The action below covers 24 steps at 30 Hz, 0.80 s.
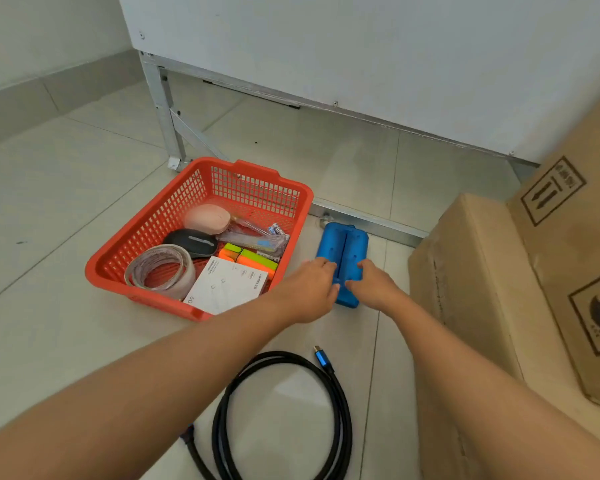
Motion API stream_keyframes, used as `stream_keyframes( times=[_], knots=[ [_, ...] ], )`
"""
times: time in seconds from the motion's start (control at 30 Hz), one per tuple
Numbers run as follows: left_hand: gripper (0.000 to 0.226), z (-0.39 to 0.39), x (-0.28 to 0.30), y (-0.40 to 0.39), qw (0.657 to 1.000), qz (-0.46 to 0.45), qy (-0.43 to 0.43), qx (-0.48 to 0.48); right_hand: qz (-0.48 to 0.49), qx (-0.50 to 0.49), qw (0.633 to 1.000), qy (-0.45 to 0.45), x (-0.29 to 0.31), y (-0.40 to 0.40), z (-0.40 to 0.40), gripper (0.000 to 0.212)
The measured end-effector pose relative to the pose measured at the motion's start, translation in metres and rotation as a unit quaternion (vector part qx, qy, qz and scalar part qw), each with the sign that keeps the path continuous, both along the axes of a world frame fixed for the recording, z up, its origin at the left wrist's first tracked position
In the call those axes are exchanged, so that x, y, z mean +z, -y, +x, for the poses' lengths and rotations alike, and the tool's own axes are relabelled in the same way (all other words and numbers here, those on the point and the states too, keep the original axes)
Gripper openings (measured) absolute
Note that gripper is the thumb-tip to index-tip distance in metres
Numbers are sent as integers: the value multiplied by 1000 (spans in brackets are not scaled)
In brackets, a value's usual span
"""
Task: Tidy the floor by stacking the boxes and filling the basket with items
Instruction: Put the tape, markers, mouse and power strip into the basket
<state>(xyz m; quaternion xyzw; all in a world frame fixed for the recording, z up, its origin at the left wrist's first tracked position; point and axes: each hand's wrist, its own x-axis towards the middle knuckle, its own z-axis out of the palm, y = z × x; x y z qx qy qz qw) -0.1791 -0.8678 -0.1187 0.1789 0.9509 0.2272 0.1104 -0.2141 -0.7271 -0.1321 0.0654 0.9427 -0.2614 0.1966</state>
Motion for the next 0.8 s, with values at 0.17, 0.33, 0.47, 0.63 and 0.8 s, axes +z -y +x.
stream_keyframes(
  times=[0.17, 0.33, 0.47, 0.63, 0.8],
  knots=[
    [49, -13, -30, -15, 960, 149, 145, 187, -26, -49, 998, 3, -26, 5, -10, 65],
    [65, -18, -47, -21, 920, 217, 219, 244, -44, -122, 990, -48, -48, 11, -22, 77],
    [48, -9, -48, -27, 905, 286, 184, 257, -68, -153, 984, -66, -55, 4, -27, 72],
    [52, 20, -61, -48, 891, 331, 232, 207, 0, -105, 993, 50, -38, -17, -33, 110],
    [46, 42, -63, -57, 924, 290, 195, 158, 125, -69, 982, 122, -30, -26, -24, 120]
  ],
)
